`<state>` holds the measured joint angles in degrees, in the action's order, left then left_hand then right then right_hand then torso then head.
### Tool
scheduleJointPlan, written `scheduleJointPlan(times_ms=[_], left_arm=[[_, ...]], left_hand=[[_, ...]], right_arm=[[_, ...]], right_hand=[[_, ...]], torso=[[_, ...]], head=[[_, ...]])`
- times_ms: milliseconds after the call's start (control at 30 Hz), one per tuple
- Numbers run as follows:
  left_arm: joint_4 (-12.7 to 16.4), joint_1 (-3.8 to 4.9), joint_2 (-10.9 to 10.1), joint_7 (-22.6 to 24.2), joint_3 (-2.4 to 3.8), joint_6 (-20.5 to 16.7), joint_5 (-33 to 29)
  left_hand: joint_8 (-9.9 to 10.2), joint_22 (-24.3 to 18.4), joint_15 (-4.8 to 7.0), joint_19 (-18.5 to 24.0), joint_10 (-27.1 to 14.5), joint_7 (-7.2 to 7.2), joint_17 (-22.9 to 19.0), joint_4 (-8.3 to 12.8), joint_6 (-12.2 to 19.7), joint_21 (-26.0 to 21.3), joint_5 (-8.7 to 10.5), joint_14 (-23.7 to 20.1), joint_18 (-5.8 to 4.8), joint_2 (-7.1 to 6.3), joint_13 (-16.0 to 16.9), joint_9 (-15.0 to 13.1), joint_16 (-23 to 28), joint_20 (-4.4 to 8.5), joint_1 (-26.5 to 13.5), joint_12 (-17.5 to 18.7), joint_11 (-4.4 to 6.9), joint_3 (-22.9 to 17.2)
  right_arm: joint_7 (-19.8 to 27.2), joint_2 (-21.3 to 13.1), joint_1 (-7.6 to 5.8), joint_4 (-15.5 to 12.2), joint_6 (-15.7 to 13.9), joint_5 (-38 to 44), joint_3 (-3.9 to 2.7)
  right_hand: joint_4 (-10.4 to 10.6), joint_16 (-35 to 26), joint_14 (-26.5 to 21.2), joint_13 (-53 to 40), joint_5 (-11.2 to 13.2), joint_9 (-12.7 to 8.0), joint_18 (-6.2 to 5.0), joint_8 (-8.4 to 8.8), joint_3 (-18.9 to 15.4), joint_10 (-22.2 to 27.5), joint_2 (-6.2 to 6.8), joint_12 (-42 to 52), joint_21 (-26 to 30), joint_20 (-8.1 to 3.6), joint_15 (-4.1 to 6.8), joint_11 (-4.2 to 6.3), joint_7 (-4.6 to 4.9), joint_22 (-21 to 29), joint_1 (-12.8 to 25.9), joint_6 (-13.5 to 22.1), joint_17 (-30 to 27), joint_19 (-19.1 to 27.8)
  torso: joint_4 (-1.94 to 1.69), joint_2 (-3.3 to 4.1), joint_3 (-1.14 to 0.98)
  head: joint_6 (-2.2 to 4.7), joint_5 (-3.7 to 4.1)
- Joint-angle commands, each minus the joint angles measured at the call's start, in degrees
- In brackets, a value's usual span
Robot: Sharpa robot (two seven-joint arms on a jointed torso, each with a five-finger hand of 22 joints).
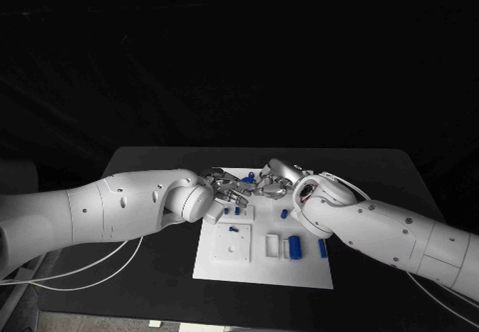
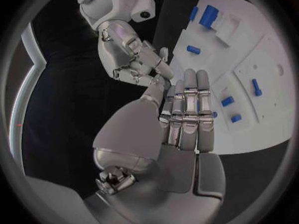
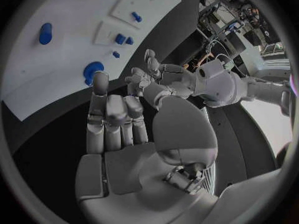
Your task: Assemble the parts on the task board
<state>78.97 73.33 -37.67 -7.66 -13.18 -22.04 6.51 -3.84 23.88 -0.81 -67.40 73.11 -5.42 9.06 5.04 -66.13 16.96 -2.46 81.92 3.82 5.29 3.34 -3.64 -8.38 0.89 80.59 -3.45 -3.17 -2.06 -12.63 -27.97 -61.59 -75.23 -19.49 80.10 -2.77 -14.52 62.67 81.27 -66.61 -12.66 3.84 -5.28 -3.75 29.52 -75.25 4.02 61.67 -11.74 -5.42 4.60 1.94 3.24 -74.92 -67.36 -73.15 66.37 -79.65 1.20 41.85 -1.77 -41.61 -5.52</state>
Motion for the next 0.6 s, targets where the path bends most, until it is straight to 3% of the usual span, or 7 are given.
scheduleJointPlan(times_ms=[33,200,333,467,567,600], left_arm=[[-0.03,0.02,-0.42,1.64,0.04,0.71,0.61],[-0.36,0.02,-1.4,2.38,0.04,-0.11,1.89],[-0.67,0.03,-2.37,3.01,0.04,-0.85,3.05],[-0.79,0.03,-3.02,3.36,0.04,-1.1,3.5],[-0.82,0.03,-3.35,3.55,0.04,-1.22,3.68],[-0.82,0.03,-3.43,3.6,0.04,-1.26,3.73]], left_hand=[[0.12,0.62,0.31,0.44,0.28,0.14,0.07,0.46,-0.58,0.38,-0.28,-0.04,-0.53,0.17,-0.05,-0.04,-0.16,-0.02,-0.32,0.15,-0.1,0.01],[0.26,1.01,0.17,0.81,-0.21,-0.16,0.11,0.59,0.19,0.52,-0.27,-0.27,-0.56,-0.43,-0.06,0.03,-0.13,-0.12,-0.96,0.17,-0.37,0.55],[0.17,1.13,0.04,0.92,-0.71,-0.4,0.18,0.42,1.01,0.5,-0.27,-0.37,-0.53,-0.93,-0.05,0.0,-0.2,-0.28,-1.78,0.14,-0.61,1.07],[0.2,1.1,-0.02,0.94,-0.9,-0.44,0.2,0.2,1.3,0.39,-0.27,-0.43,-0.53,-1.35,-0.05,0.01,-0.24,-0.39,-2.47,0.14,-0.68,1.52],[0.17,1.06,-0.03,0.92,-0.92,-0.44,0.22,0.16,1.36,0.31,-0.27,-0.45,-0.52,-1.41,-0.04,0.0,-0.27,-0.42,-2.61,0.14,-0.68,1.63],[0.18,1.03,-0.05,0.88,-1.0,-0.46,0.23,0.14,1.45,0.24,-0.27,-0.48,-0.51,-1.47,-0.04,0.0,-0.28,-0.44,-2.73,0.14,-0.71,1.73]], right_arm=[[0.95,-0.38,0.03,-0.12,0.33,-0.32,-0.01],[1.78,-1.06,0.03,-0.36,-0.06,-0.73,0.0],[2.66,-1.4,0.05,-0.28,0.4,0.55,0.02],[3.47,-1.15,0.4,0.12,1.07,2.91,0.19],[4.07,-0.73,1.02,0.2,1.26,5.39,0.86],[4.22,-0.52,1.26,0.18,1.28,6.24,1.18]], right_hand=[[0.04,-0.42,-0.21,0.29,-0.22,0.07,0.52,0.11,-0.52,0.6,-0.3,-0.51,0.29,-0.38,0.34,0.08,-0.02,-0.43,-0.19,0.09,-0.09,0.17],[0.33,-0.8,-0.5,0.95,-1.47,-0.04,0.73,0.15,-1.93,1.24,0.14,-1.17,0.62,-0.32,0.15,-0.26,0.44,-0.22,-0.01,2.32,-0.31,0.2],[1.07,-1.47,-1.01,1.76,-2.6,-0.09,0.81,0.16,-6.11,2.37,0.81,-1.72,1.42,0.07,-0.25,-0.72,0.98,0.58,-0.26,4.9,-0.79,0.24],[1.9,-2.11,-1.49,2.89,-0.77,-0.18,0.88,0.19,-10.33,3.45,1.24,-2.43,2.3,0.47,-0.65,-1.19,1.41,1.58,-0.71,7.06,-1.37,0.26],[2.46,-2.3,-1.7,3.6,0.67,-0.17,0.88,0.15,-13.3,3.86,1.17,-2.51,2.92,0.65,-0.77,-1.41,1.59,2.38,-1.68,7.59,-1.69,0.09],[2.5,-2.41,-1.81,3.78,2.23,-0.18,0.89,0.18,-13.97,3.95,1.32,-2.52,3.06,0.69,-0.83,-1.45,1.66,2.56,-1.98,7.83,-1.82,0.08]], torso=[[-0.01,0.02,-0.02],[0.02,-0.01,-0.01],[0.05,-0.02,0.06],[0.02,-0.01,0.04],[-0.04,0.0,0.01],[-0.04,0.0,0.0]], head=[[-0.05,-0.16],[-0.1,-0.3],[-0.19,-0.46],[-0.24,-0.56],[-0.38,-0.67],[-0.44,-0.72]])
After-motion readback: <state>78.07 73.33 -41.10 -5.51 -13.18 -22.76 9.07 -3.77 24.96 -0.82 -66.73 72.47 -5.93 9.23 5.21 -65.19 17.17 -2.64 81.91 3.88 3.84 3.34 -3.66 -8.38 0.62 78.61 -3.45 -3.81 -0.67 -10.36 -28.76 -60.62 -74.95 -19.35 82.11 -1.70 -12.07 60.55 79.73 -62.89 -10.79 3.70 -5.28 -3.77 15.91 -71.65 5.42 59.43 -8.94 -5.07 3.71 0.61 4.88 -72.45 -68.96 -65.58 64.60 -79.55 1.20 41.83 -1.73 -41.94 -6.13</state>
